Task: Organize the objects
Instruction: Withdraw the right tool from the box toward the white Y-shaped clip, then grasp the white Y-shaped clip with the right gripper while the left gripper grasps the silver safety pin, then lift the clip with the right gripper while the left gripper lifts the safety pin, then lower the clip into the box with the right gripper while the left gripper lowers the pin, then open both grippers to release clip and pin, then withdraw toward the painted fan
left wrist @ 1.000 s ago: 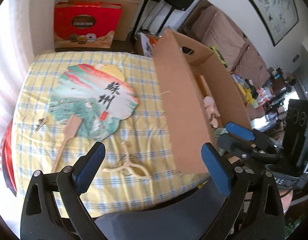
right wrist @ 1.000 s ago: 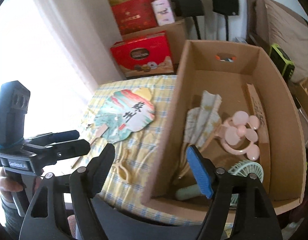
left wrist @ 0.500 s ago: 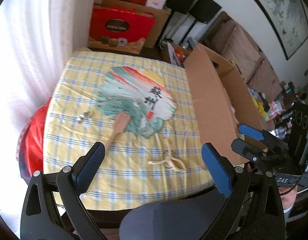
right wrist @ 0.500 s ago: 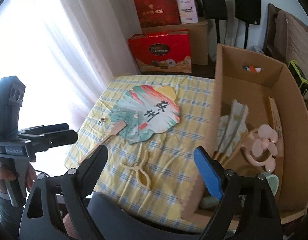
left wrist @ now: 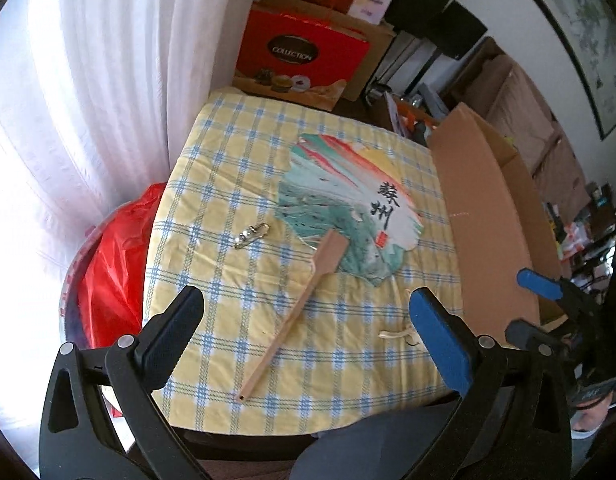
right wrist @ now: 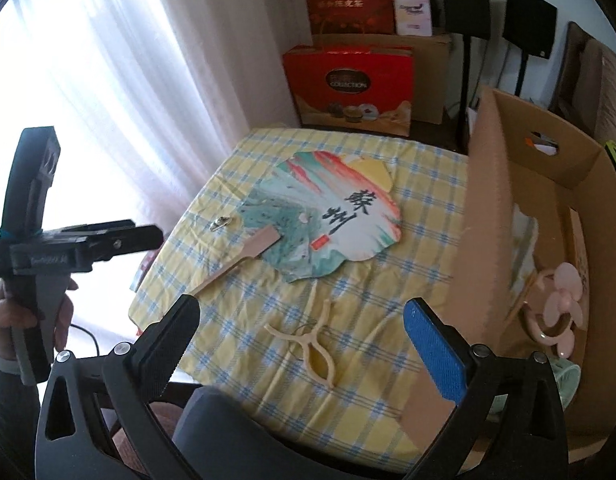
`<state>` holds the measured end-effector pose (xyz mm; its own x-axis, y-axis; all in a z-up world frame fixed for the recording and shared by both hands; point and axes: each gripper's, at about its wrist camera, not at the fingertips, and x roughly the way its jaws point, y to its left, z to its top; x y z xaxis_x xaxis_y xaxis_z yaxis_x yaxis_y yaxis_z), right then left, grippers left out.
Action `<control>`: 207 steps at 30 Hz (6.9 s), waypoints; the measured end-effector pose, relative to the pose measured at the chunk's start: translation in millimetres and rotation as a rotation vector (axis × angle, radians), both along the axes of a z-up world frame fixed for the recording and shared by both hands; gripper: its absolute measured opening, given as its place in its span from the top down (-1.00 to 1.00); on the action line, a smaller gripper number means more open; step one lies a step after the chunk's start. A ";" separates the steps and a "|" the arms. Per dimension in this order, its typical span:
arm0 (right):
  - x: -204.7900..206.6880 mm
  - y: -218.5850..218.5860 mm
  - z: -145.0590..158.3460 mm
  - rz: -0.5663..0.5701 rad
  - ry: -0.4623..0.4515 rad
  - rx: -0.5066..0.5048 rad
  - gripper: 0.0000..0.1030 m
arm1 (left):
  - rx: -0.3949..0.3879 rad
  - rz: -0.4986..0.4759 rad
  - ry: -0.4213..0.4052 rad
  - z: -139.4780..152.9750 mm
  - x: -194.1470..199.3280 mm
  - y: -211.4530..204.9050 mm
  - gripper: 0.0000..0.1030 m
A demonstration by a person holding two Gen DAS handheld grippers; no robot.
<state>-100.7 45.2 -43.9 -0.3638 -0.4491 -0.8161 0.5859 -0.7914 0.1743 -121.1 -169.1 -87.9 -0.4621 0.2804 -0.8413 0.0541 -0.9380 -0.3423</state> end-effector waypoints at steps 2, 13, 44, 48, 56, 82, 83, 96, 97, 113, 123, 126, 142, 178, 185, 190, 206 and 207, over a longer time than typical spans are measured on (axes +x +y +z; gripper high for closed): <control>0.7 -6.7 -4.7 0.016 -0.004 0.009 -0.99 | -0.006 0.008 -0.002 -6.4 -3.5 -6.0 -1.00; 0.4 -31.8 -53.5 0.065 -0.088 0.109 -0.74 | 0.004 -0.003 -0.052 -41.8 -26.5 -25.0 -0.99; 2.5 -38.5 -105.2 0.111 -0.060 0.290 0.17 | -0.231 -0.199 -0.109 -88.2 -84.7 9.2 0.33; 3.2 -39.0 -105.1 0.112 -0.055 0.294 0.18 | -0.236 -0.213 -0.125 -87.8 -84.6 12.4 0.66; 2.9 -36.9 -93.9 0.107 -0.074 0.218 0.18 | -0.222 -0.200 -0.119 -79.0 -77.5 14.6 0.84; 2.5 30.8 27.4 -0.002 0.051 0.065 0.18 | -0.006 -0.352 0.098 56.1 -35.4 100.3 0.84; 0.0 39.9 30.2 -0.021 0.054 0.067 0.18 | -0.003 -0.368 0.105 59.7 -33.9 108.9 0.84; -23.2 142.0 29.9 -0.228 0.027 0.062 0.18 | 0.053 -0.538 0.131 77.3 -22.8 222.9 0.83; -24.2 147.1 27.7 -0.239 0.021 0.063 0.18 | 0.059 -0.548 0.130 77.5 -22.8 230.7 0.83; -34.4 187.8 -6.2 -0.317 -0.018 0.117 0.18 | 0.062 -0.622 0.023 46.7 -38.9 322.1 0.83; -38.4 209.6 -4.7 -0.363 -0.014 0.115 0.18 | 0.042 -0.623 -0.023 30.0 -55.3 339.7 0.84; -39.4 208.6 -5.5 -0.360 -0.020 0.101 0.18 | 0.038 -0.607 -0.026 27.2 -57.2 337.3 0.76; -61.0 173.5 -20.7 -0.331 -0.067 0.039 0.14 | 0.053 -0.472 0.089 73.3 -43.6 267.7 -0.07; -26.4 122.6 30.6 -0.252 0.033 -0.013 -0.99 | -0.012 -0.289 0.105 64.7 -11.2 164.0 -0.99; -20.3 100.8 33.3 -0.207 0.042 -0.015 -0.99 | -0.037 -0.212 0.069 44.4 1.5 120.8 -0.99; -19.3 87.2 34.0 -0.190 0.041 -0.032 -0.99 | -0.076 -0.143 0.032 22.0 12.3 86.6 -0.99; -19.4 16.2 4.8 -0.077 -0.030 -0.005 -0.98 | -0.178 -0.059 -0.033 -40.6 44.0 24.4 -0.99; -20.7 13.2 0.0 -0.073 -0.043 -0.003 -0.98 | -0.178 -0.058 -0.033 -44.0 44.8 23.4 -0.99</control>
